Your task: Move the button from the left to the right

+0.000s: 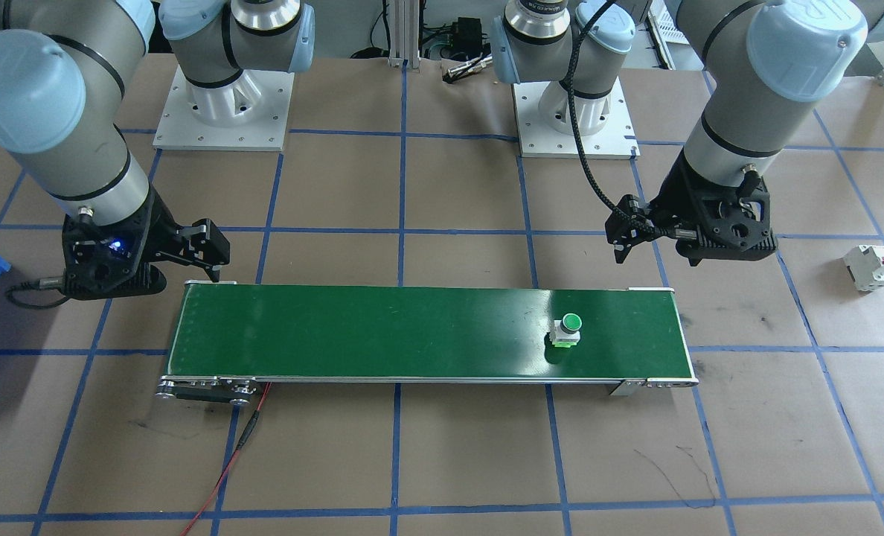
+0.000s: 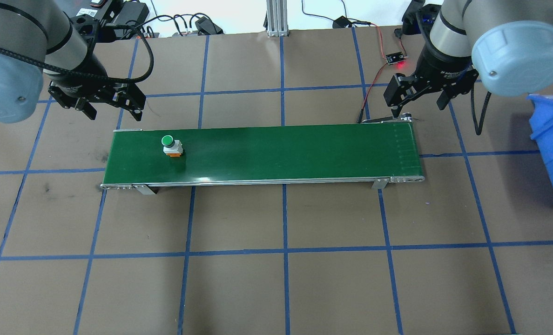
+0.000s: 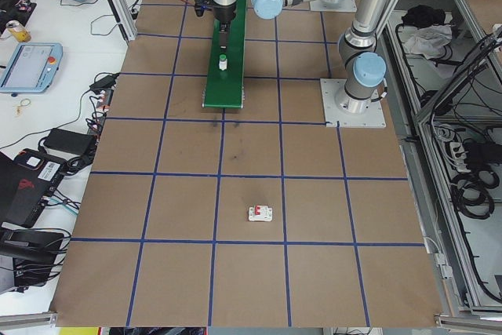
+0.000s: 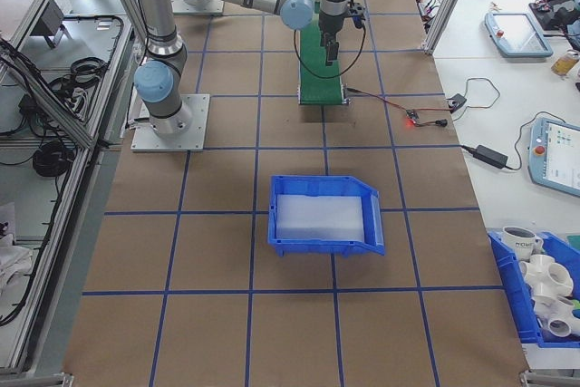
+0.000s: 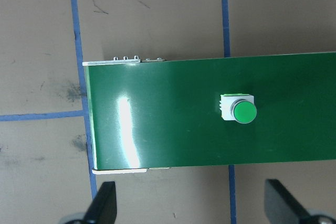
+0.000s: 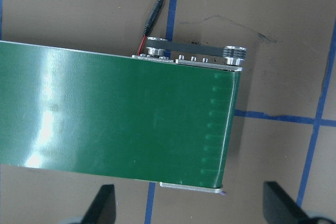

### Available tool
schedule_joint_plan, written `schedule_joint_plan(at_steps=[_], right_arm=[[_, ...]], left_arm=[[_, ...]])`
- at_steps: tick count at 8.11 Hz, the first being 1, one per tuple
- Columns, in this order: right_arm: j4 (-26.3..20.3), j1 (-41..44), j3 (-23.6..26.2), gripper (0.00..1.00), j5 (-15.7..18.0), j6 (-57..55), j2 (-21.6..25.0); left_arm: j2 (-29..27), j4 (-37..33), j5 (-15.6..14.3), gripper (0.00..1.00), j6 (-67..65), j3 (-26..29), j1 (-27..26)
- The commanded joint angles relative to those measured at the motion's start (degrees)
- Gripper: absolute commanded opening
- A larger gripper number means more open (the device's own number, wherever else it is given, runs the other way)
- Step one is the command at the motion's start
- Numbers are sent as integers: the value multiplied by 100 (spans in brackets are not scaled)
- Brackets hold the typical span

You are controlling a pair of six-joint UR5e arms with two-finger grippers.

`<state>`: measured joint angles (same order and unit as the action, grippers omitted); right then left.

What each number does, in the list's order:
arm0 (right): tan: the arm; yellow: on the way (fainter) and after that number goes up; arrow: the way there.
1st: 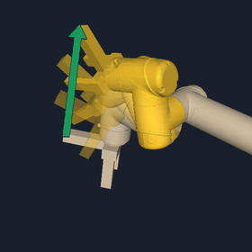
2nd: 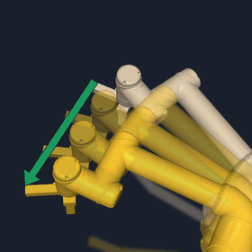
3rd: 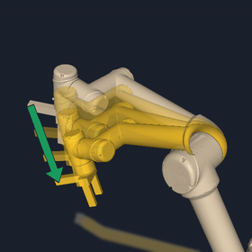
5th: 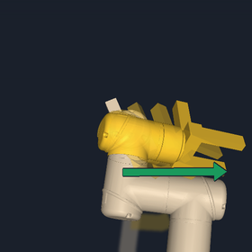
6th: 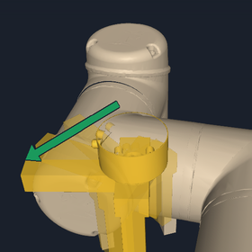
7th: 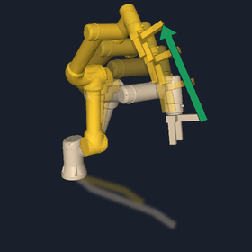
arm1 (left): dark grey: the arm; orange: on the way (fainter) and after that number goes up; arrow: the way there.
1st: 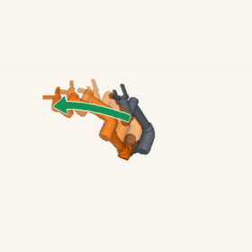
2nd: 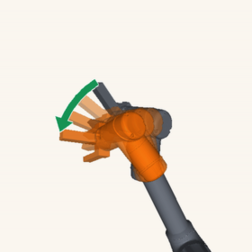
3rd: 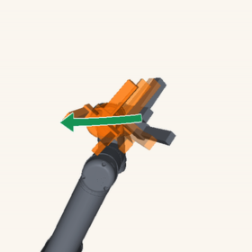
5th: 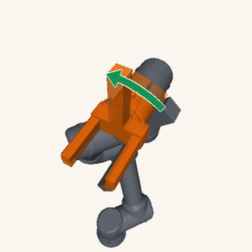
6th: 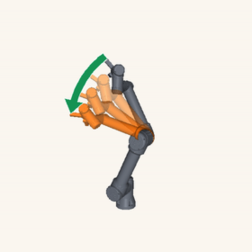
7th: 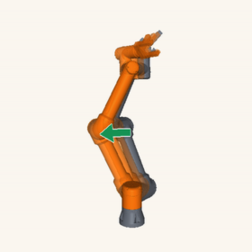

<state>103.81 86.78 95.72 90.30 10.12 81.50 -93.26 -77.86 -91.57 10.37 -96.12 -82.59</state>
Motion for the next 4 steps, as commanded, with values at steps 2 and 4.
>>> schedule_joint_plan(at_steps=[2, 4], right_arm=[[561, 6, 202, 100, -99, -455, -309], [797, 6, 210, 99, -381, -581, -433]], left_arm=[[-8, 166, 8, 100, -165, -4, -12], [-121, 175, 34, 100, -202, -39, -12]])
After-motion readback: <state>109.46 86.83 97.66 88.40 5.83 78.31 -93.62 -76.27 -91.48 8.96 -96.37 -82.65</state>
